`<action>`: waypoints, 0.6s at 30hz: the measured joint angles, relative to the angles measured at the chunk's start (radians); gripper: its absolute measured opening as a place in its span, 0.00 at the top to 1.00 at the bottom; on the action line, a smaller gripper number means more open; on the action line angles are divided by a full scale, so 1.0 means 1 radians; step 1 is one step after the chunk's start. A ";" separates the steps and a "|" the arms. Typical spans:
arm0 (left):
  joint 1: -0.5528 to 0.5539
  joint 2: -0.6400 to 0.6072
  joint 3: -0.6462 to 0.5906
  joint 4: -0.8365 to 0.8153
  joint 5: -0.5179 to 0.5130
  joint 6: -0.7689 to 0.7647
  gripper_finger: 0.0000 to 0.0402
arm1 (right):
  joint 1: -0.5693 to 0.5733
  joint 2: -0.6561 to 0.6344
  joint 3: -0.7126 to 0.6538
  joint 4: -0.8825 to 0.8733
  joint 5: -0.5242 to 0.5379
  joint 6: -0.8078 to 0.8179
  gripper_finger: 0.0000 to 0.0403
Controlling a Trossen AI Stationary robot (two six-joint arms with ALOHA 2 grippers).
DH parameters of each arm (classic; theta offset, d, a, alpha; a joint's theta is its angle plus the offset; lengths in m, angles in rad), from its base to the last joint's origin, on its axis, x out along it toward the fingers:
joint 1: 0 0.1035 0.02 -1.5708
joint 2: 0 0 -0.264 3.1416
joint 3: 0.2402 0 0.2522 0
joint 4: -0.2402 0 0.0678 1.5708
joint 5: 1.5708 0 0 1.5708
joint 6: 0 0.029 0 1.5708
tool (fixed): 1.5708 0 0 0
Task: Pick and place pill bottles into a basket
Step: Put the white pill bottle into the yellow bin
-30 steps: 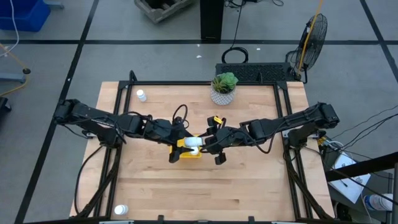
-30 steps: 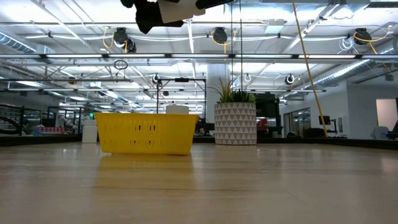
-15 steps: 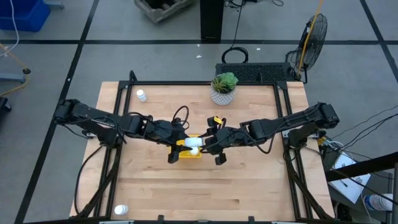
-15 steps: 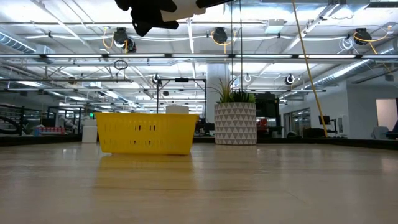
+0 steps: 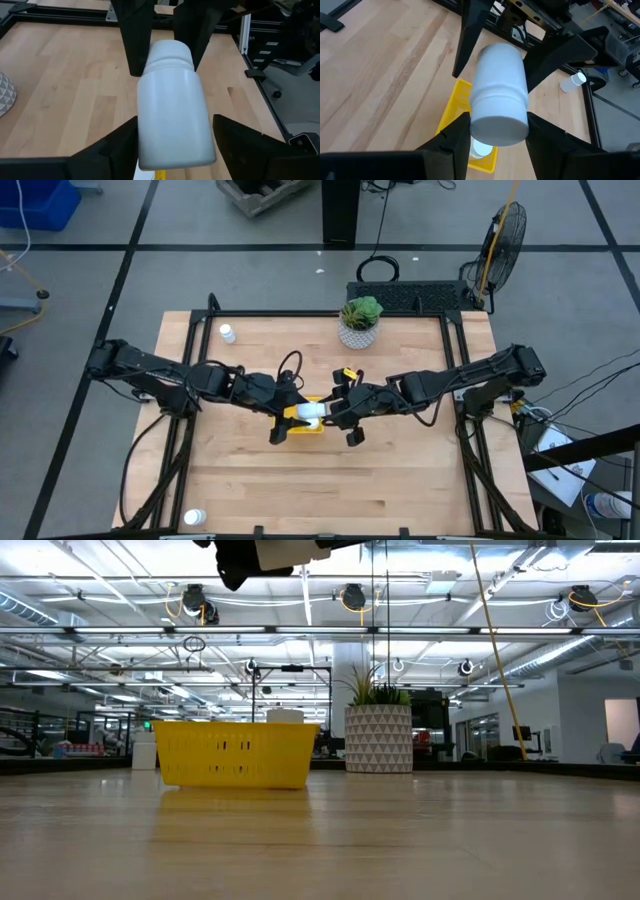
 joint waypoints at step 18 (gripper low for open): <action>-0.001 0.000 0.000 0.008 -0.029 0.012 0.56 | 0.000 0.000 0.000 0.016 0.006 0.011 0.56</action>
